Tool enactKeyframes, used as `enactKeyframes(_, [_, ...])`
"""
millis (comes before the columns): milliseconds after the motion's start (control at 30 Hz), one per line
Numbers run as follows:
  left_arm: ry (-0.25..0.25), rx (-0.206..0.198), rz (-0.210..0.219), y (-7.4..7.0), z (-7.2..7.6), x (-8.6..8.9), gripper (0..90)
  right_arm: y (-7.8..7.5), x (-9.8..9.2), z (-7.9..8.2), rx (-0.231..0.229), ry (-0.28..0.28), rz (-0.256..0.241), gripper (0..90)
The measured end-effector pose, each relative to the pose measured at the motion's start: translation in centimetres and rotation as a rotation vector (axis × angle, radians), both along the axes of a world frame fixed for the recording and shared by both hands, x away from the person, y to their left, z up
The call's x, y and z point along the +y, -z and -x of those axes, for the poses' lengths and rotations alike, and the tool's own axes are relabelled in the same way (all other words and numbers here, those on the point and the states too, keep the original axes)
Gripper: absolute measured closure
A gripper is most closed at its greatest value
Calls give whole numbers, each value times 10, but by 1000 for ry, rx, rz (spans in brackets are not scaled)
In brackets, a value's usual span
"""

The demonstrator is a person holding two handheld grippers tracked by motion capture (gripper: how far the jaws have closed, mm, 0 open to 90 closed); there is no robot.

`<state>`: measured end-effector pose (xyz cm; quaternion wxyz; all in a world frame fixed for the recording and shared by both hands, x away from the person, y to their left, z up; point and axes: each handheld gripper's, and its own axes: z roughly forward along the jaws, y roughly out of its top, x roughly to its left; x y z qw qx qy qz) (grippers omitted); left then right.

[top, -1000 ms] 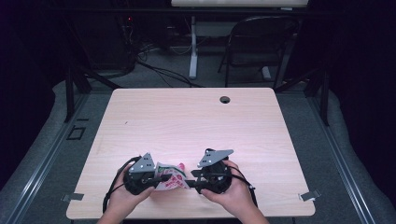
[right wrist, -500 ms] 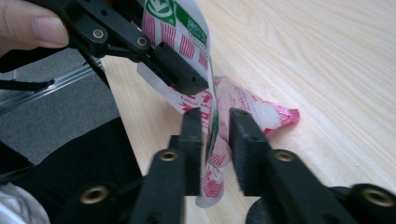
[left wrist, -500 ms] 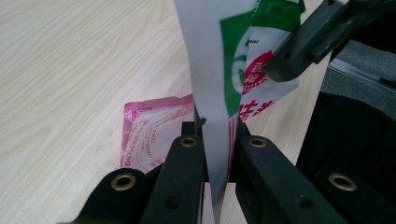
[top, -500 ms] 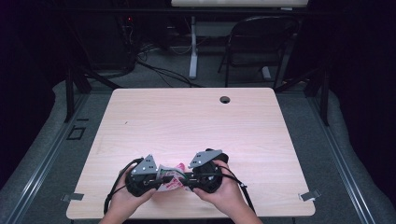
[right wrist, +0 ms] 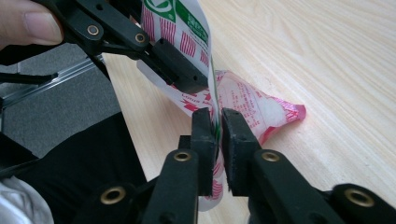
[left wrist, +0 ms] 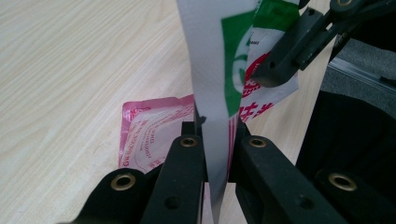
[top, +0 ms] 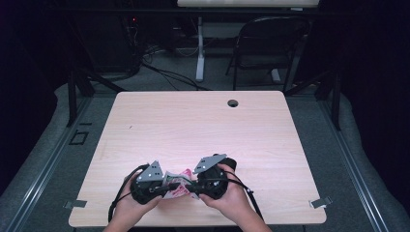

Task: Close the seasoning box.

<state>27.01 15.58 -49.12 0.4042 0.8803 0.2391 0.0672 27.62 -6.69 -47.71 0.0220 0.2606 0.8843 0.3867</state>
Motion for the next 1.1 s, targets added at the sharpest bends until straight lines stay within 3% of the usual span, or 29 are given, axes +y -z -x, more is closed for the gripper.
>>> enactKeyframes(167, [1,-1,1,1,1,-1,900,0,2,0,-6,-14,28,851])
enactKeyframes(333, [1,-2,-2,1,0,0,897,2,3,-1,5,0,3,875])
enactKeyframes(600, [1,-1,2,1,0,0,847,1,2,-3,14,-11,21,898])
enactKeyframes(767, [0,-3,-3,2,1,1,768,0,2,-4,25,-12,22,900])
enactKeyframes(967, [-15,-29,5,5,3,3,611,1,1,-4,37,-2,1,900])
enactKeyframes(1033, [-19,-16,4,6,3,3,526,0,1,-5,42,-7,3,900])
enactKeyframes(1100, [-12,11,-2,8,3,4,510,0,0,-5,43,-4,4,900])
